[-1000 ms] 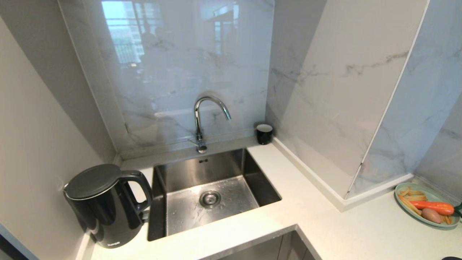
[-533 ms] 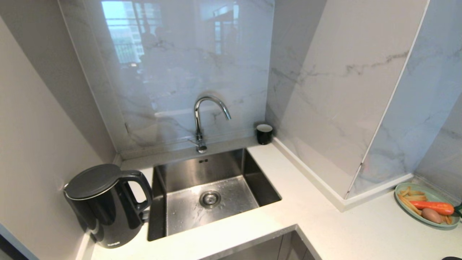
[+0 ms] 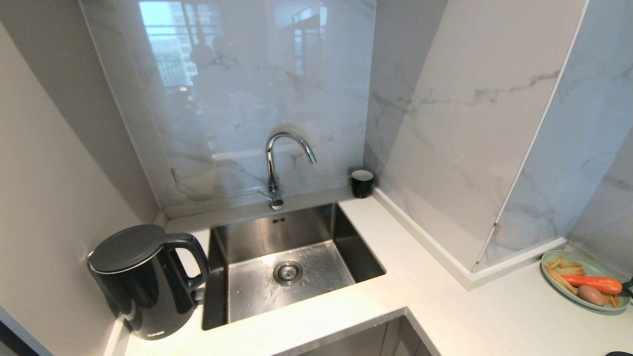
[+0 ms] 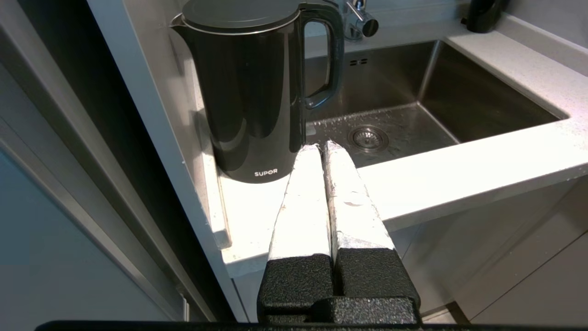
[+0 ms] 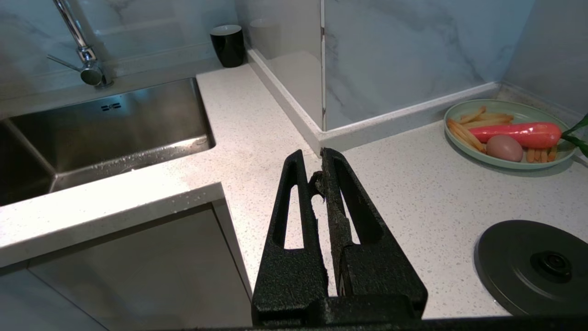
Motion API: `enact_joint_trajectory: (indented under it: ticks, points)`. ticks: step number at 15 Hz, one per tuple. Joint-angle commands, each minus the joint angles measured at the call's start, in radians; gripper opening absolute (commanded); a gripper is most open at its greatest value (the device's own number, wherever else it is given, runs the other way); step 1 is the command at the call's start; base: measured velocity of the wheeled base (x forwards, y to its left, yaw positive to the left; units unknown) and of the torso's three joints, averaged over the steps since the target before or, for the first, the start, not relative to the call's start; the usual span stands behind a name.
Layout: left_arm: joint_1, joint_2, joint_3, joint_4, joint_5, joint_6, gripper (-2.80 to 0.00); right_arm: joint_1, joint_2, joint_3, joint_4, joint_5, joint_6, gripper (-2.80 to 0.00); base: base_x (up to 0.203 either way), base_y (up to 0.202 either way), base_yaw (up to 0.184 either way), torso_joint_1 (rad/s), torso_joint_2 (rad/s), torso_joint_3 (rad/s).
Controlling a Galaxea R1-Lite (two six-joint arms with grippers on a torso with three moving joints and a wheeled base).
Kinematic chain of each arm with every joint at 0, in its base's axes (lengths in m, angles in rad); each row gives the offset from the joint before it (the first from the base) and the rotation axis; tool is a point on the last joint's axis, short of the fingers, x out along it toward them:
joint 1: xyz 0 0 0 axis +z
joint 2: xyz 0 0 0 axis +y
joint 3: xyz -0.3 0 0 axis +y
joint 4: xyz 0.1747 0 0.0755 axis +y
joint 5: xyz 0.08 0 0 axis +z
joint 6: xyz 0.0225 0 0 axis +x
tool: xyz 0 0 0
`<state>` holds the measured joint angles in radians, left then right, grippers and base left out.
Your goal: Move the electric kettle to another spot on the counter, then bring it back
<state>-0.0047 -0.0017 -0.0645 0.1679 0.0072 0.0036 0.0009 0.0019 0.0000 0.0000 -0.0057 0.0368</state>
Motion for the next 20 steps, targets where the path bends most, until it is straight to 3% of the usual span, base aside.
enact_joint_trajectory:
  ticks: [1, 5, 12, 20]
  points:
    - [0.0, 0.002, 0.0, 0.001, 0.0, 0.0, -2.8, 0.001, 0.0, 0.0, 0.0, 0.0, 0.0, -2.8, 0.0, 0.0, 0.0, 0.0, 0.0, 0.0]
    - [0.0, 0.002, 0.0, 0.001, 0.0, 0.001, -2.8, 0.001, 0.0, 0.0, 0.0, 0.0, 0.0, -2.8, -0.001, 0.001, -0.019, -0.001, 0.0, 0.001]
    - [0.0, 0.002, 0.0, 0.001, 0.0, 0.001, -2.8, 0.001, 0.0, 0.0, 0.0, 0.001, 0.0, -2.8, -0.001, 0.005, -0.135, 0.003, 0.0, 0.002]
    - [0.0, 0.002, 0.0, 0.001, -0.001, 0.001, -2.8, 0.001, 0.0, 0.0, 0.0, 0.001, 0.0, -2.8, 0.0, 0.0, 0.0, 0.0, 0.0, 0.0]
